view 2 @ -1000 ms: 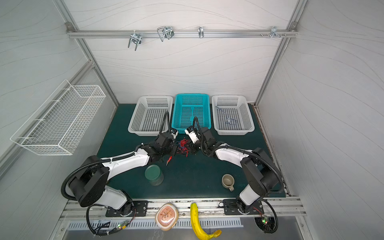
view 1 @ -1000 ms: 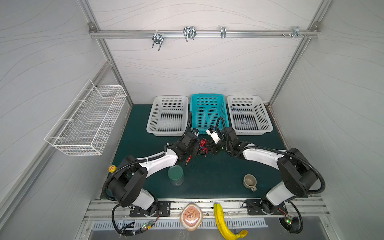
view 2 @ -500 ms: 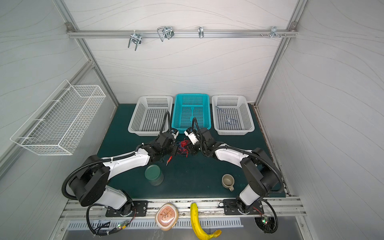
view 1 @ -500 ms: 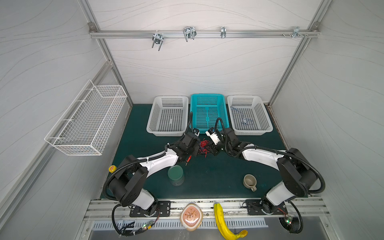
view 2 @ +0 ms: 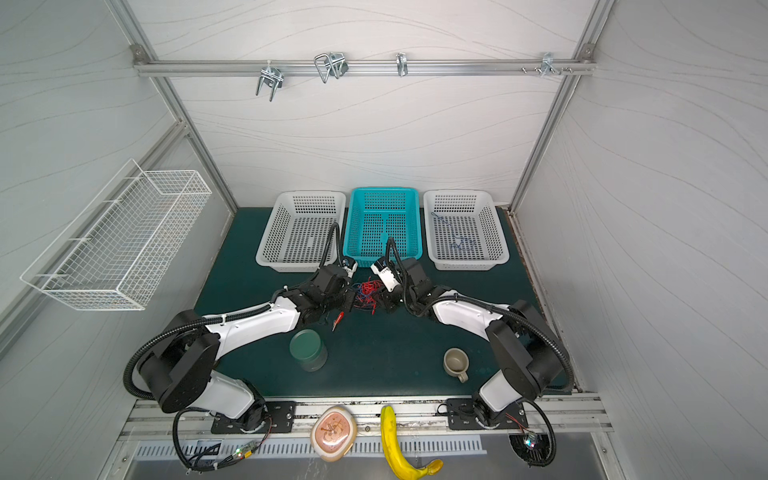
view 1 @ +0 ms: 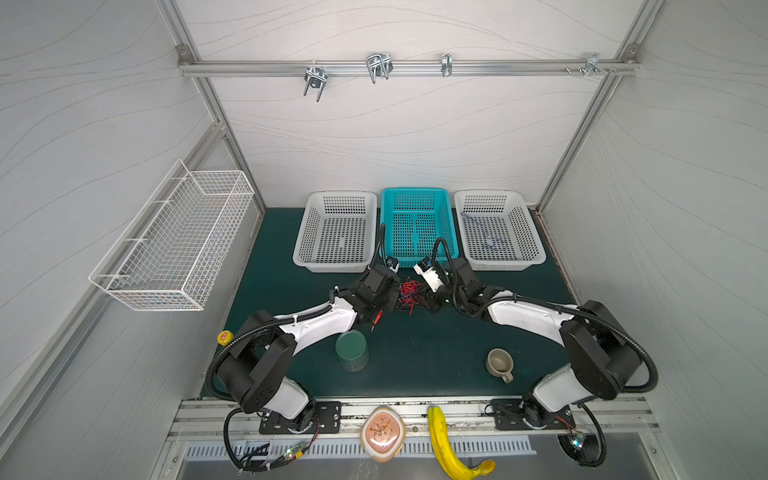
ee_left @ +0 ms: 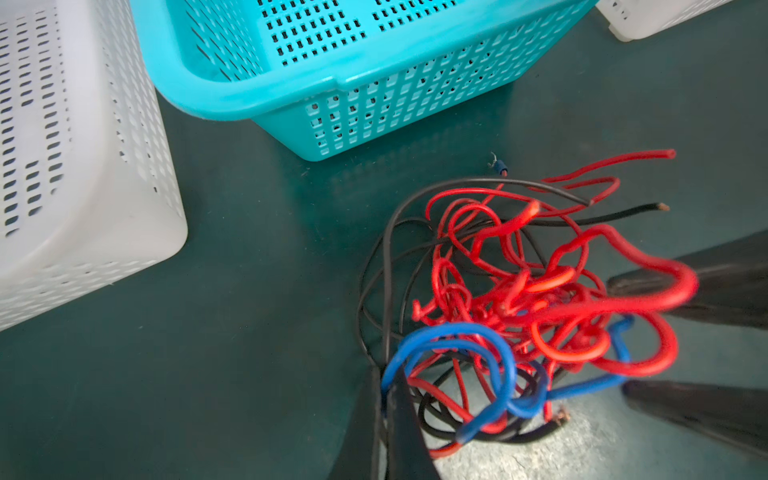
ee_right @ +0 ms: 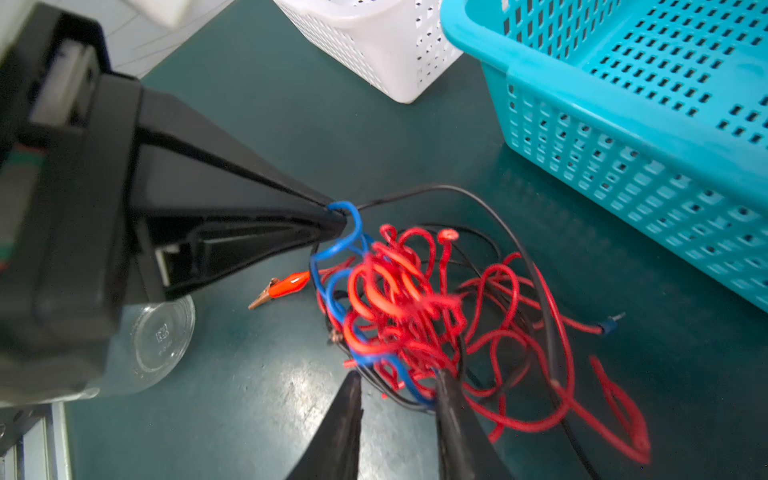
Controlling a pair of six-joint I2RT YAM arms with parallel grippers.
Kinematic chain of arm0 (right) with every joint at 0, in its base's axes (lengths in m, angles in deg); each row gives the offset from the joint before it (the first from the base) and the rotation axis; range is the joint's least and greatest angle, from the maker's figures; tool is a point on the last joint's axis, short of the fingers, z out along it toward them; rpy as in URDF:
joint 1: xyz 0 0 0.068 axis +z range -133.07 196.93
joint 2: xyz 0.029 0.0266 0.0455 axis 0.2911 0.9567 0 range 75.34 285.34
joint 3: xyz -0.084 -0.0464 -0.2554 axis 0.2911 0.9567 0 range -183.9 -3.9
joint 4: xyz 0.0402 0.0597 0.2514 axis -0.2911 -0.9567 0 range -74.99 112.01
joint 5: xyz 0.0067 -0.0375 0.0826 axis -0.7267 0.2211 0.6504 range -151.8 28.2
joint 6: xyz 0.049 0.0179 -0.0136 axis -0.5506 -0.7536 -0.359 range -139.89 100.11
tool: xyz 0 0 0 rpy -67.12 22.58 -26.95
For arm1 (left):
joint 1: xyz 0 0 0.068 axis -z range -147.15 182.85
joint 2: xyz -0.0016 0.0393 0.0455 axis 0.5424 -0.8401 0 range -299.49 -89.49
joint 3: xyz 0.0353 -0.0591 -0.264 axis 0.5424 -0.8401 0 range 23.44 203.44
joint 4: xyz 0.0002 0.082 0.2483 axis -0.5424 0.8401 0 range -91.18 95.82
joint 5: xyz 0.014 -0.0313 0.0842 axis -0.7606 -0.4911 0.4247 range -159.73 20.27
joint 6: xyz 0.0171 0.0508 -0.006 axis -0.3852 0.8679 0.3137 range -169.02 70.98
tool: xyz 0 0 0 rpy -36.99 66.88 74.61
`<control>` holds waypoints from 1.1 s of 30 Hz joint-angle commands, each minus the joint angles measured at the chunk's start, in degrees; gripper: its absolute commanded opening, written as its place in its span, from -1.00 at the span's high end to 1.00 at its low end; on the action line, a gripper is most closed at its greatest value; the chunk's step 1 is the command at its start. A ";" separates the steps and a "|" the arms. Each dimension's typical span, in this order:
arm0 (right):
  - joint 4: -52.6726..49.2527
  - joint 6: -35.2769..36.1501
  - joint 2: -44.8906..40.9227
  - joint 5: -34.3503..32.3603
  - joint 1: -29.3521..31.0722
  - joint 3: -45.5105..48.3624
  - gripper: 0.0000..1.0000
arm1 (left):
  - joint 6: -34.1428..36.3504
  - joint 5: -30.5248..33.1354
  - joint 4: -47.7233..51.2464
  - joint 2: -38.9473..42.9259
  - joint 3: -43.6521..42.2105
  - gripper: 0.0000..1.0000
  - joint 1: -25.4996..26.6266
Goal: Untangle the cables
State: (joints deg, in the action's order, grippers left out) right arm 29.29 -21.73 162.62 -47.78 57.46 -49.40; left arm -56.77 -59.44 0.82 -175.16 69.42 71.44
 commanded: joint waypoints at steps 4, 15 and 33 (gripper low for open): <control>-1.26 1.23 -1.24 -0.36 0.34 0.50 0.37 | -0.65 0.53 -2.40 -0.15 2.58 1.00 0.25; 2.79 0.41 1.50 -0.03 0.69 -1.54 0.42 | -1.13 -0.35 -2.26 -0.11 2.28 1.00 0.24; 1.26 1.58 -0.75 -5.93 1.16 -0.75 1.00 | -1.36 3.42 -2.24 0.37 1.57 1.00 0.24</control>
State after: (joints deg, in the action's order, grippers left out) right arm 30.78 -20.86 164.74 -49.68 58.38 -50.93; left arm -57.73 -57.74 0.32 -175.16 69.42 71.37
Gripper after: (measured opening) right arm 0.055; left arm 0.052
